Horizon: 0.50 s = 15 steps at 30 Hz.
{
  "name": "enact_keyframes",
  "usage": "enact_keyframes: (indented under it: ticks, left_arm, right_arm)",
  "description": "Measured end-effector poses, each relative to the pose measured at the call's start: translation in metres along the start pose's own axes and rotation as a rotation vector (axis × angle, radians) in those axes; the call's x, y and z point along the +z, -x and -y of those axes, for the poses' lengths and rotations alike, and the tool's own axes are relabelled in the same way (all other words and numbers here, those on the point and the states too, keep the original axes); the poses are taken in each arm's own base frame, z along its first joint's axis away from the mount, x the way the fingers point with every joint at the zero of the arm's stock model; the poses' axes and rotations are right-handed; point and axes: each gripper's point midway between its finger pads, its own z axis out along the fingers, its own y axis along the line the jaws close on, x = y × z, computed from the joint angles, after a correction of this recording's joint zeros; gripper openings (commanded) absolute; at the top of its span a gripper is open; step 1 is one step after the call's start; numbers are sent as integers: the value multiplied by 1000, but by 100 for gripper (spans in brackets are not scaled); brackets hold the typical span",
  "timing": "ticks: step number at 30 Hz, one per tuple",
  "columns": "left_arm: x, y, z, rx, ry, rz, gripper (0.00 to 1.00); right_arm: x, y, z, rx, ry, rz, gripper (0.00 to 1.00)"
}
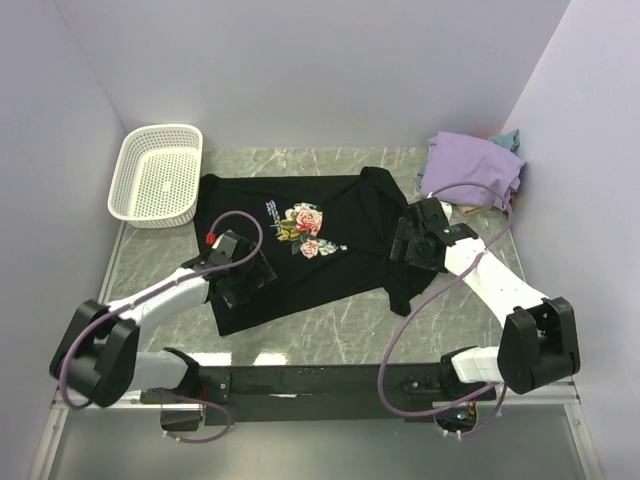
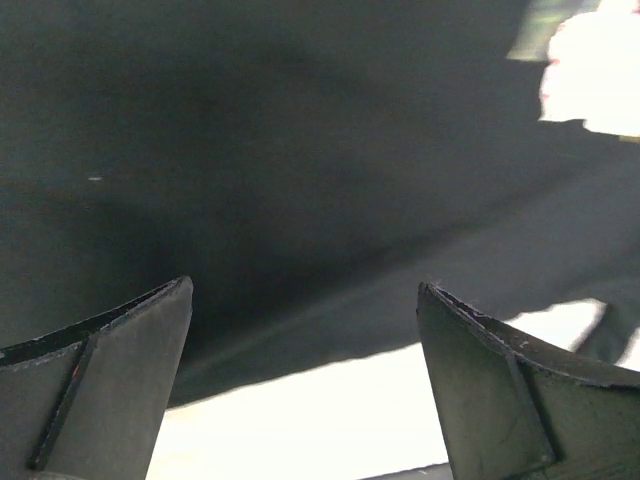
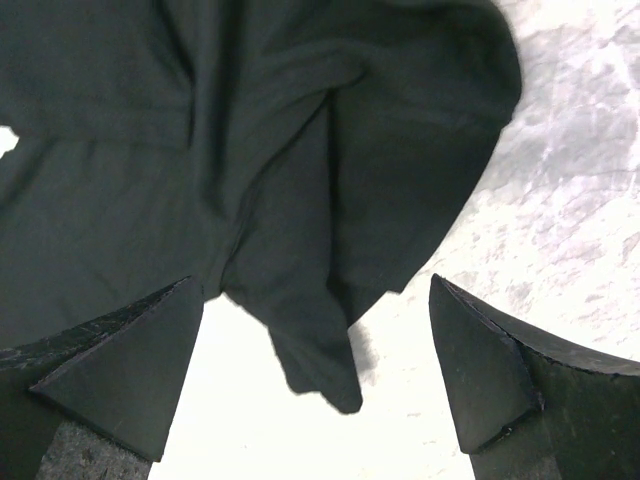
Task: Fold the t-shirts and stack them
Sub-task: Flatten the tshirt out
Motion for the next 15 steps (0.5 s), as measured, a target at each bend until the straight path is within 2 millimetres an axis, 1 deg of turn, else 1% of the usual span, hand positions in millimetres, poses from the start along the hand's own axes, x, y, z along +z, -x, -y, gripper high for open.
enact_keyframes:
  ticks: [3, 5, 7, 9, 12, 15]
  left_arm:
    - [13, -9, -18, 2, 86, -36, 99]
    - [14, -3, -17, 1, 108, -22, 99]
    - [15, -2, -20, -1, 130, -18, 99]
    - [14, -1, -24, -3, 149, -8, 99]
    - [10, -1, -33, -15, 177, 10, 100]
    - [0, -4, -53, -21, 236, 22, 100]
  right_arm:
    - [7, 2, 7, 40, -7, -3, 100]
    - [12, 3, 15, 80, -9, -9, 100]
    - [17, 1, 23, 119, -14, -18, 100]
    - [20, 0, 30, 148, -22, -24, 100]
    - [22, 5, 38, 182, -31, -17, 100]
    - [24, 8, 43, 200, -40, -13, 100]
